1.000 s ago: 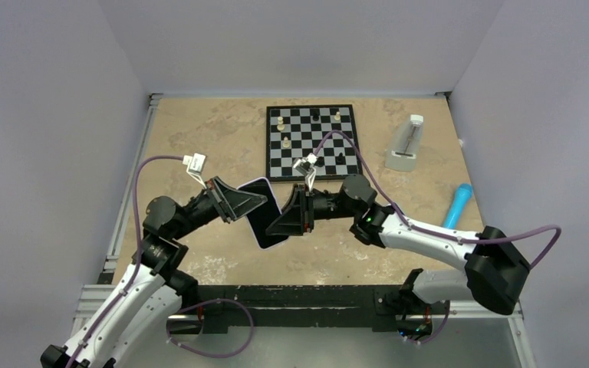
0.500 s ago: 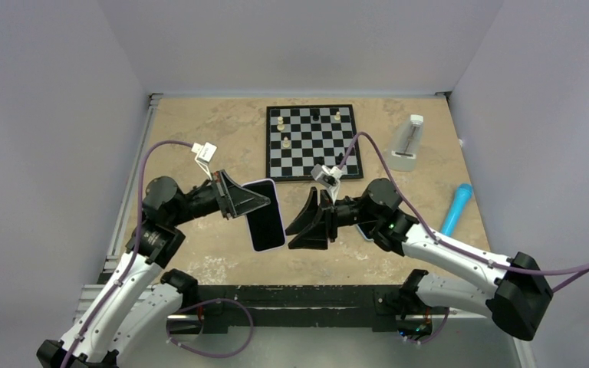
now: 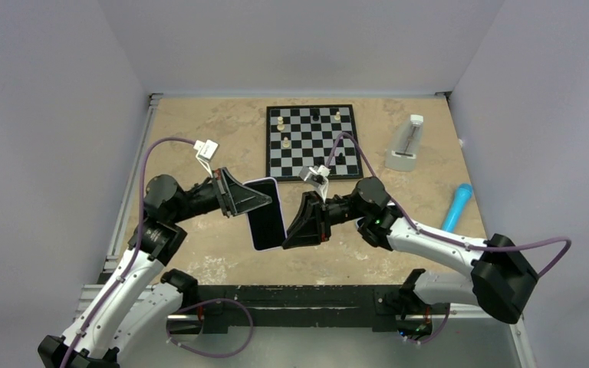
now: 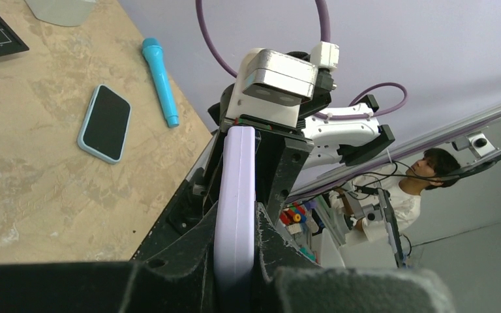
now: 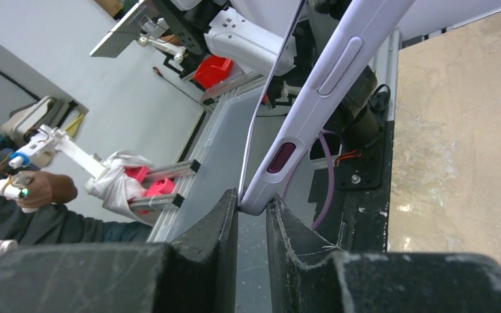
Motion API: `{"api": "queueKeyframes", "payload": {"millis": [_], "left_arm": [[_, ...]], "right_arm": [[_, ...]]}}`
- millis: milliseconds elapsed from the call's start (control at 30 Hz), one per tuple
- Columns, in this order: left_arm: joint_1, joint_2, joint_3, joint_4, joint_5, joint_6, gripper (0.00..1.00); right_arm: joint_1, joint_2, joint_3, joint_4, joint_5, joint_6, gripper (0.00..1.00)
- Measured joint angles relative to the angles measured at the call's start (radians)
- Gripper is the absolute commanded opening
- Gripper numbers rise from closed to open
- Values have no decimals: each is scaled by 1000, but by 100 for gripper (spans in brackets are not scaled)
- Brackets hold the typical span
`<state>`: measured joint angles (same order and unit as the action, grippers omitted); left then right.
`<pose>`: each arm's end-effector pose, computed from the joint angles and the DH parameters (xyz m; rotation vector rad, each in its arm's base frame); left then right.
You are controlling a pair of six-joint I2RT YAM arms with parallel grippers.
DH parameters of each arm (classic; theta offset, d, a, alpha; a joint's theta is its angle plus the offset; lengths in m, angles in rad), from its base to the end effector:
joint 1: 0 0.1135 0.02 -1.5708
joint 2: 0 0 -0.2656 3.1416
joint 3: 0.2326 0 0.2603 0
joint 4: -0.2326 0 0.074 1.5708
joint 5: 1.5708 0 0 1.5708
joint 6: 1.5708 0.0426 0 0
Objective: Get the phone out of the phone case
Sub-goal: Remove the phone case from the phone.
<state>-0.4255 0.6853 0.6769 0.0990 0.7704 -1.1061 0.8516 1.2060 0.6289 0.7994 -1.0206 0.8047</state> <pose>0.1447 -0.0981 0.3489 0.1394 1.7939 -1.7287 0.1467 0.2227 0.2949 -1.0810 1.4689 1.9424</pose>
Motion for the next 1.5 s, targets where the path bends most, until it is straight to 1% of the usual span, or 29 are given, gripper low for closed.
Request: {"api": "queueKeyframes", "payload": {"millis": [33,67,233,367,467,567,667,867,933,1000,1200,1233,1267,1333,1400,1433,1500], "left_arm": [[0,0,0,0,3,0,0],[0,0,0,0,6,-2,0],[0,-6,-7,13,13,-59,0],[1,-20,-49,76,10,-165,0],[2,-31,-99,159,8,-267,0],[8,-32,-151,252,3,-359,0],[14,-39,-179,299,-10,-433,0],[23,-87,-185,319,-69,-484,0],[25,-105,-185,318,-96,-483,0],[29,-128,-185,310,-146,-478,0],[36,-210,-210,303,-369,-462,0],[36,-223,-232,319,-416,-461,0],[36,-235,-260,343,-460,-461,0],[29,-240,-323,401,-539,-465,0],[22,-217,-369,446,-581,-473,0],[18,-196,-394,479,-601,-480,0],[11,-140,-424,552,-631,-489,0]], "right_arm": [[1,8,0,16,-6,11,2],[1,16,0,35,-14,22,0],[8,42,-2,137,-46,43,0],[23,25,-18,197,-40,-21,0],[36,32,-19,253,-45,-66,0],[45,81,0,328,-72,-79,0],[51,139,40,370,-111,-88,0],[64,210,119,407,-121,-100,0],[71,209,123,396,-82,-109,0],[80,183,122,328,-2,-129,0],[131,-10,97,-10,383,-199,0],[137,-33,94,-52,435,-204,6],[138,-50,90,-87,481,-207,14],[138,-70,76,-130,539,-209,37],[133,-76,58,-152,573,-212,67],[127,-76,50,-152,589,-214,74],[126,-74,36,-134,621,-224,78]]}}
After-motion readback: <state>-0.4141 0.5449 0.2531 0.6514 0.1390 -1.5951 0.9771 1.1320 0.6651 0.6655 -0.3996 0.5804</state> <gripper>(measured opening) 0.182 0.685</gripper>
